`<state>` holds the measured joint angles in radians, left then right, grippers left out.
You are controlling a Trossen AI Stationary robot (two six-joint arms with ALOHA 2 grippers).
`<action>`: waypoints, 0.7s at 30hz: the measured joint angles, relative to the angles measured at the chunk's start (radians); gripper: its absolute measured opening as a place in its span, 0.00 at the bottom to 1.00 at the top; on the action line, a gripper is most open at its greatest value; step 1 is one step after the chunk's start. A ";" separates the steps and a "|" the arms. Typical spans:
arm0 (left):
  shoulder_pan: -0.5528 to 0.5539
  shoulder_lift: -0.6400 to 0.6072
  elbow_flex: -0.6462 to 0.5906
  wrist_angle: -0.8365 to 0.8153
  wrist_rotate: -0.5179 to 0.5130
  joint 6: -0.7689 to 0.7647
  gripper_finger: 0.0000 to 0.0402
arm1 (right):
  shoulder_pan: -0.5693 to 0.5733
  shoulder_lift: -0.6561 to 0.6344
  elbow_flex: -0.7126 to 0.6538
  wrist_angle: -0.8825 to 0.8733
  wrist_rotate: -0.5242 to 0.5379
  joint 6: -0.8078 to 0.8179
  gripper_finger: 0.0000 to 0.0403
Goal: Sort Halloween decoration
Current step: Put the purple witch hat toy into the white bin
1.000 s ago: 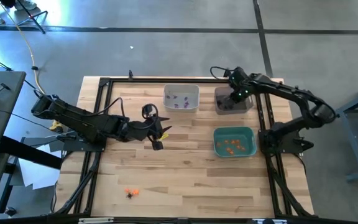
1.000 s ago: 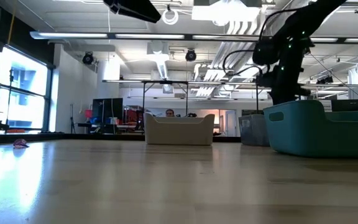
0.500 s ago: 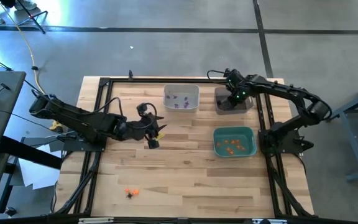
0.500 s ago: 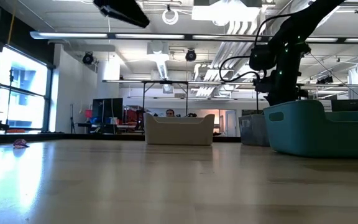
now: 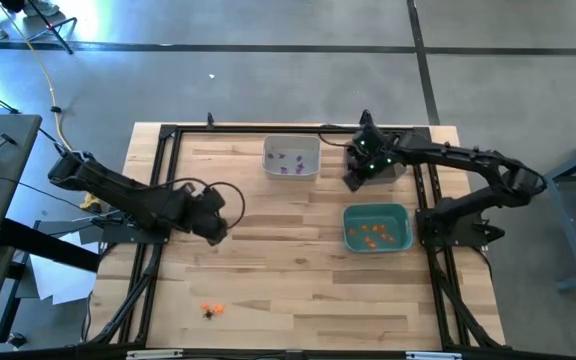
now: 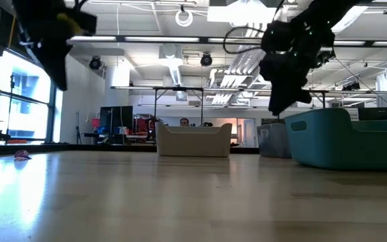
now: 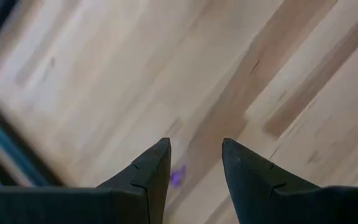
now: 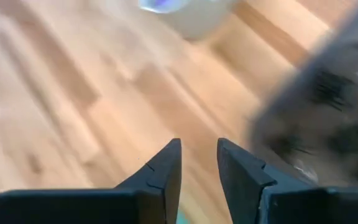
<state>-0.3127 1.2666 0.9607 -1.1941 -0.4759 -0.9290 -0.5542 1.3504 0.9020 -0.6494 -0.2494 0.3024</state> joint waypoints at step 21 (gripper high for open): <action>-0.001 -0.003 -0.490 0.293 0.166 -0.193 0.33 | 0.313 -0.162 0.000 0.237 0.014 0.195 0.25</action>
<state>-0.3138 1.2639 0.4710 -0.9008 -0.3096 -1.1221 -0.2416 1.1885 0.9020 -0.4122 -0.2359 0.4979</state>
